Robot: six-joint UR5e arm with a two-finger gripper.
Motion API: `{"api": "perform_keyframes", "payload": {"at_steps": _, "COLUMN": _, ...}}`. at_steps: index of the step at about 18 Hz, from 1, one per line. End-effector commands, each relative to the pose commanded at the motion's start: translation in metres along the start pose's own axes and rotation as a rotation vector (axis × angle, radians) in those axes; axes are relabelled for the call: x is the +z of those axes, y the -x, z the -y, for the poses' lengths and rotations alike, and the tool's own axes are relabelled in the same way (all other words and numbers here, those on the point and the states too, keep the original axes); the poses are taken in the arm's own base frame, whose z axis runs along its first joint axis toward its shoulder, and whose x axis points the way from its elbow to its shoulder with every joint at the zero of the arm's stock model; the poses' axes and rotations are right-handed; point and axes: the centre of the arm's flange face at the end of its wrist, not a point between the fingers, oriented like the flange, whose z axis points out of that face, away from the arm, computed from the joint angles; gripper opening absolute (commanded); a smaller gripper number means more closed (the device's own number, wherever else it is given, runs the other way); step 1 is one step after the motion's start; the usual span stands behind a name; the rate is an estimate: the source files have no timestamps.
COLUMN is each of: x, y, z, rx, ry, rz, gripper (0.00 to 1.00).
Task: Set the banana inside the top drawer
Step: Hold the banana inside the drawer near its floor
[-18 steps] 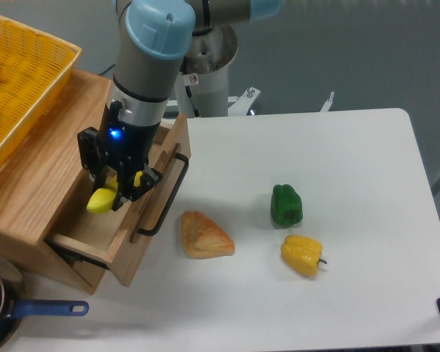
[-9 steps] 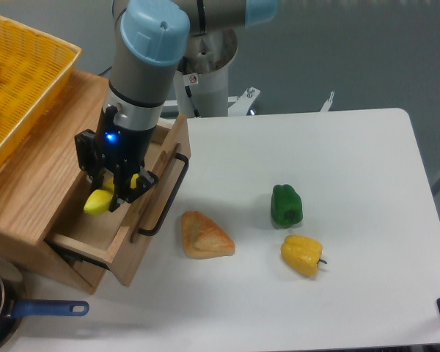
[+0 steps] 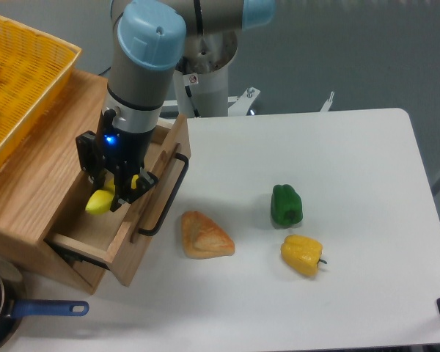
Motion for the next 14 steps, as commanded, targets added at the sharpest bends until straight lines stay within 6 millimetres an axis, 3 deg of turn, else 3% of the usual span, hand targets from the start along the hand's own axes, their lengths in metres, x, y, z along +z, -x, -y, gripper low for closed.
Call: {"api": "perform_keyframes", "payload": {"at_steps": 14, "x": 0.0092, "y": -0.0017, "z": -0.0050, "rx": -0.005, "ry": 0.014, "rz": -0.014, "gripper": 0.15}}
